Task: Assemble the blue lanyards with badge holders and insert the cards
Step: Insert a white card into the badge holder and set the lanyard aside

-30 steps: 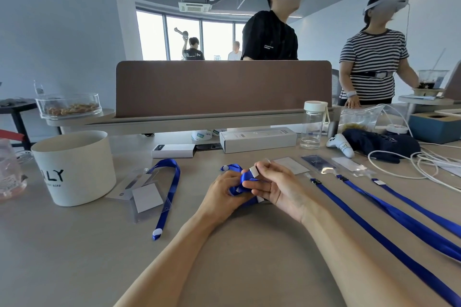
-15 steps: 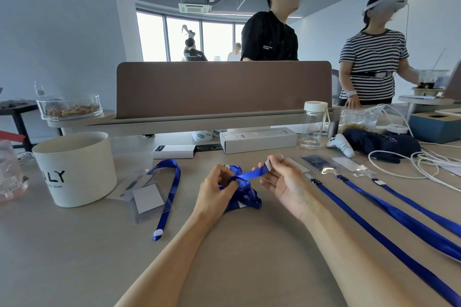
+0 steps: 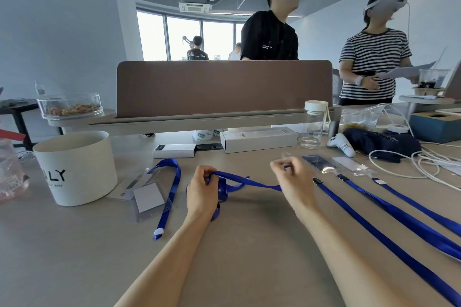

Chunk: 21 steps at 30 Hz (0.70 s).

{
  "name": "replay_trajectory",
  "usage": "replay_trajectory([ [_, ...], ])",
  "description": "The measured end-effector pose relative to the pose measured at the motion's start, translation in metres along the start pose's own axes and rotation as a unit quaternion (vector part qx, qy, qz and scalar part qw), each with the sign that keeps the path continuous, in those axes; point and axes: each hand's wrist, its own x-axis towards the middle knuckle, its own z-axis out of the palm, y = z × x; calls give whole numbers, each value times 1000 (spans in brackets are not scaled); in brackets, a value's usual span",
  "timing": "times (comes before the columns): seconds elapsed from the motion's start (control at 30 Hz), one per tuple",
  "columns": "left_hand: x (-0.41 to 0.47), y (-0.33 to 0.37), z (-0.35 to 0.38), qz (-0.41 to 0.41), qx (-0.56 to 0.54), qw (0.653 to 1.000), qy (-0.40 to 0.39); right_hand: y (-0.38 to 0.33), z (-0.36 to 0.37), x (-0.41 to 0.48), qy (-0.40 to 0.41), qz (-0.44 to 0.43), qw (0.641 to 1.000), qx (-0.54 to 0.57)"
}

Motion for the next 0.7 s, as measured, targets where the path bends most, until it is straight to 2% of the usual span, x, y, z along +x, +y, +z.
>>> replay_trajectory([
  [0.1,0,1,2,36,37,998,-29,8,12,-7,-98,-84,980,-150],
  [0.2,-3,2,4,110,92,987,-67,16,21,-9,-181,-100,955,-211],
  [0.3,-4,2,6,138,138,975,-108,16,22,-8,-213,-100,948,-212],
  [0.5,-1,-5,8,155,165,967,-119,22,25,-4,-256,-125,934,-218],
  [0.7,-2,-5,10,183,181,959,-114,19,31,-8,-262,-113,947,-145],
])
